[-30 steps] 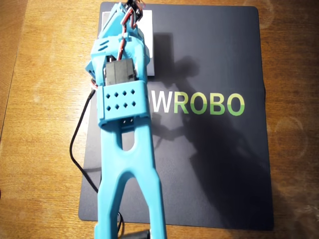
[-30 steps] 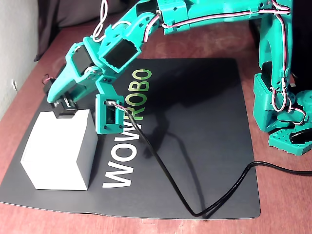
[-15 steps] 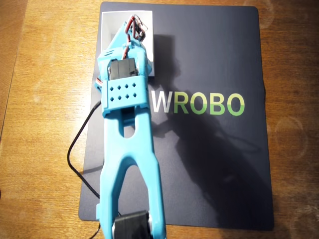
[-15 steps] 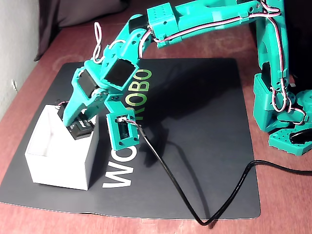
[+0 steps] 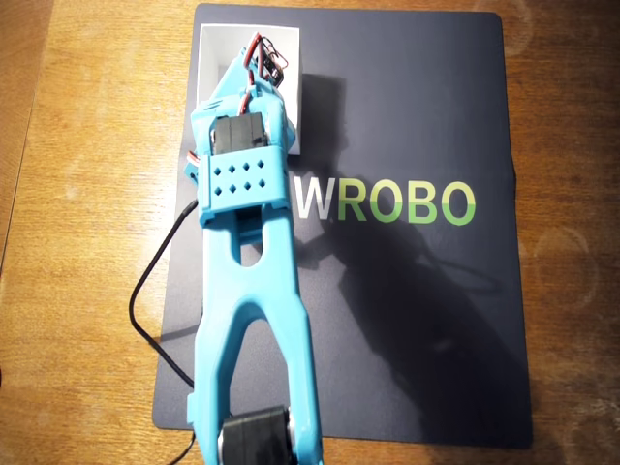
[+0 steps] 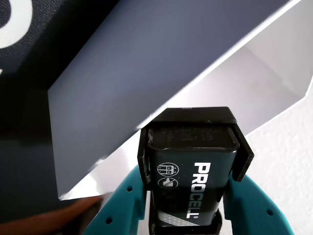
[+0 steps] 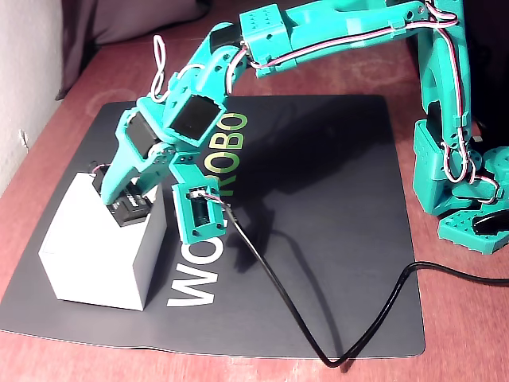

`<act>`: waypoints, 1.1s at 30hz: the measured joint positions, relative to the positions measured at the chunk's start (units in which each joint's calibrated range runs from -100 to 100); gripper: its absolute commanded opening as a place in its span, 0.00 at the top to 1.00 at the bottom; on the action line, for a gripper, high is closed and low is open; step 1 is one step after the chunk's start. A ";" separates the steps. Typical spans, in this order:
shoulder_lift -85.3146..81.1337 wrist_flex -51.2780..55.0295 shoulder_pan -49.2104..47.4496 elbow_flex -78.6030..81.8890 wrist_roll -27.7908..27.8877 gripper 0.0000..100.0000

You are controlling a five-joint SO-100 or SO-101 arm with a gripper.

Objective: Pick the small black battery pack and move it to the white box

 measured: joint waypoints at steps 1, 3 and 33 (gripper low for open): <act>0.00 0.00 0.00 -0.09 0.05 0.91; 0.00 0.00 0.00 -0.09 0.05 0.87; -11.78 3.58 20.40 -5.55 -11.40 0.80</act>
